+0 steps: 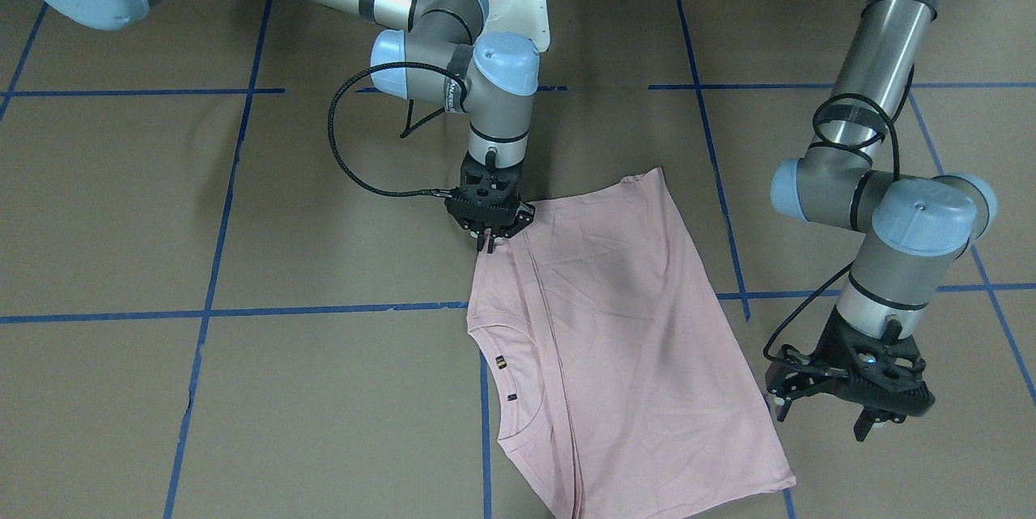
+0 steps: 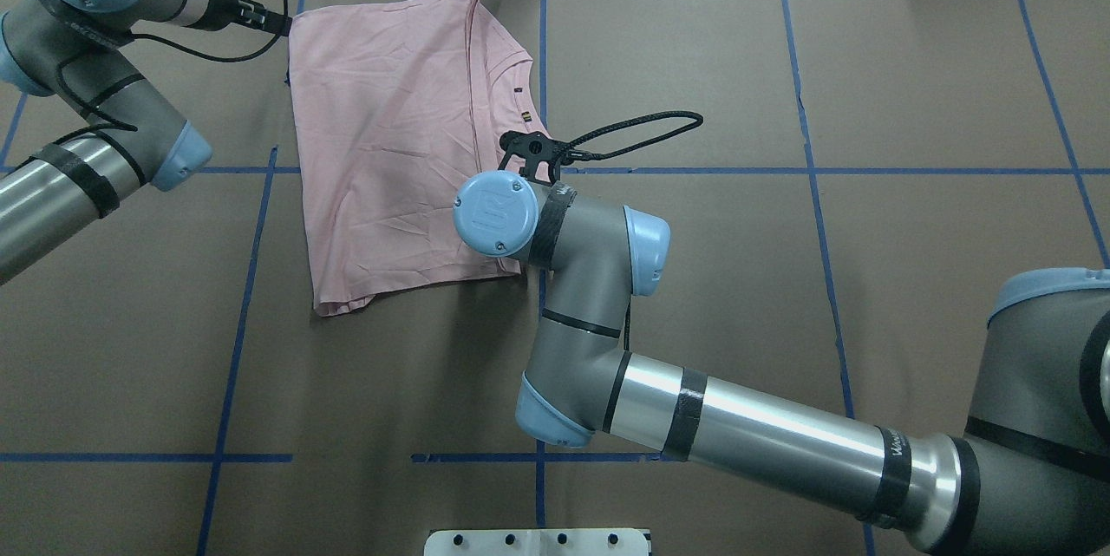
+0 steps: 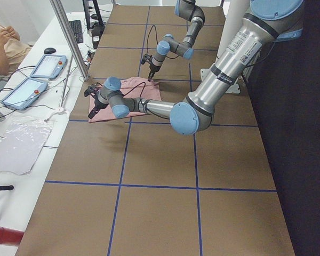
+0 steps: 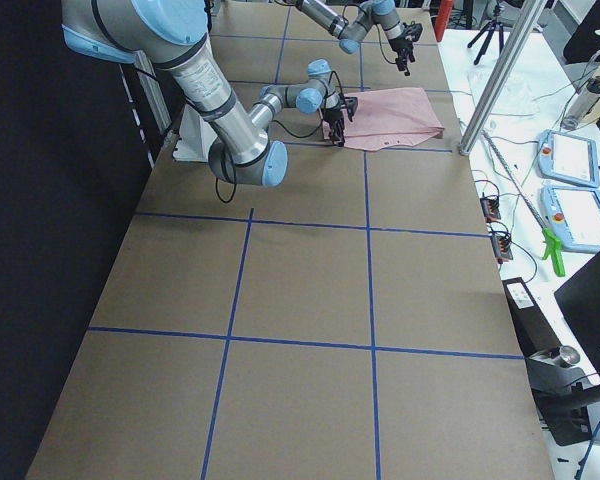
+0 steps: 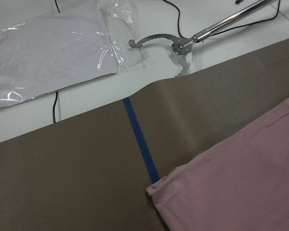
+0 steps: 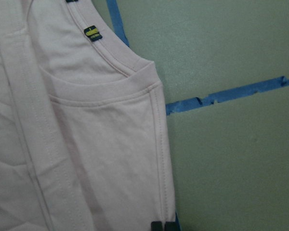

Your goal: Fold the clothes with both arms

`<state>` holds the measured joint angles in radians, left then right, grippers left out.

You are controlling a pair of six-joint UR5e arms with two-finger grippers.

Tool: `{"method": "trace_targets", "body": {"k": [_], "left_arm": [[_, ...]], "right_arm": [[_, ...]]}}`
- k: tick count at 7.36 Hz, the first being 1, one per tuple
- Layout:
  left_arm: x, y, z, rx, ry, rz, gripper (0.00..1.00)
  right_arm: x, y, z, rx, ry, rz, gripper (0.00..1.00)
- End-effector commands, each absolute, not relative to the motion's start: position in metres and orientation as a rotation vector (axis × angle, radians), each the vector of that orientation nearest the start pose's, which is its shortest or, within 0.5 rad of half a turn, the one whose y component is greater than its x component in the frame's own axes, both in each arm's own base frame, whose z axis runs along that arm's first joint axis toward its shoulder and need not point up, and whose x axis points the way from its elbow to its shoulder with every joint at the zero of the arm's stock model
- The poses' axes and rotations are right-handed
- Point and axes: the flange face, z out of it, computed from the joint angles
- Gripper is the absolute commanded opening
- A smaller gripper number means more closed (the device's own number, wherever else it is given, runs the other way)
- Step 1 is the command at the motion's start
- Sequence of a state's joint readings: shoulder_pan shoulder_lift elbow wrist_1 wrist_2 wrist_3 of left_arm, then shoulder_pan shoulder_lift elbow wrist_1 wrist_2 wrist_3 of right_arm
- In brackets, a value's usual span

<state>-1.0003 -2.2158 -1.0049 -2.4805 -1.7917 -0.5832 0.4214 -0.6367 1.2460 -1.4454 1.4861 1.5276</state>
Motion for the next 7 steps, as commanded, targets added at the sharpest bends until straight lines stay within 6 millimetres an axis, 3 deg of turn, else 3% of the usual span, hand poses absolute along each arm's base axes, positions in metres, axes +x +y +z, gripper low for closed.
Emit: {"method": "trace_targets", "body": {"k": [1, 3, 4, 5, 6, 7], "left_arm": [[0.328, -0.718, 0.437, 0.722, 0.713, 0.096, 1.00], [0.325, -0.713, 0.434, 0.727, 0.723, 0.090, 1.00], [0.326, -0.712, 0.435, 0.723, 0.726, 0.081, 1.00], [0.327, -0.712, 0.434, 0.723, 0.728, 0.083, 1.00], [0.327, -0.712, 0.434, 0.724, 0.727, 0.082, 1.00], [0.327, -0.712, 0.433, 0.725, 0.729, 0.083, 1.00]], "right_arm": [[-0.676, -0.457, 0.197, 0.253, -0.699, 0.403, 0.00], [-0.671, -0.457, 0.201, 0.265, -0.695, 0.396, 0.00], [-0.657, -0.451, 0.208, 0.266, -0.704, 0.394, 0.00], [-0.625, -0.437, 0.219, 0.271, -0.724, 0.394, 0.00], [-0.594, -0.398, 0.232, 0.262, -0.716, 0.368, 0.00], [-0.575, -0.345, 0.240, 0.289, -0.704, 0.327, 0.00]]}}
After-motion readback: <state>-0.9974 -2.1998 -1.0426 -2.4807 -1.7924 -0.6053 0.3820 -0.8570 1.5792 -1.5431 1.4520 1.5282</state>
